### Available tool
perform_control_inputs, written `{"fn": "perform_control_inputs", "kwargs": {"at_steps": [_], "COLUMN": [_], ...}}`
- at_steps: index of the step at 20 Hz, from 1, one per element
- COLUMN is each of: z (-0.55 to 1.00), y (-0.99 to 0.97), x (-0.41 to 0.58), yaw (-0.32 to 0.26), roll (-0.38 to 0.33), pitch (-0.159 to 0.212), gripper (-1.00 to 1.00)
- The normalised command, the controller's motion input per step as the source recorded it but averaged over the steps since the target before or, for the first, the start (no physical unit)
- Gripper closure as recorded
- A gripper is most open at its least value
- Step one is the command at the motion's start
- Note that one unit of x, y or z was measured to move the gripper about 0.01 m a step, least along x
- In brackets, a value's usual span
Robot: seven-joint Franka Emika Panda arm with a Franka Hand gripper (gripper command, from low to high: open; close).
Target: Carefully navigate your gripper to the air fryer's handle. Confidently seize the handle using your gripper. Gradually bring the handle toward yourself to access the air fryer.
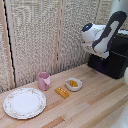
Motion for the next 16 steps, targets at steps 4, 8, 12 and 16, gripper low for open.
{"fn": "perform_control_inputs", "kwargs": {"at_steps": [4,8,12,16], "z": [0.00,0.01,0.00,0.00], "y": [-0.54,-0.42,-0.35,-0.07], "x": [-0.046,0.018,0.236,0.118], "yaw": [0.038,0.110,0.127,0.024], "roll": [-0.006,0.000,0.000,0.000], "pitch": [0.102,0.080,0.030,0.010], "gripper": [-1.00,1.00,1.00,1.00]}}
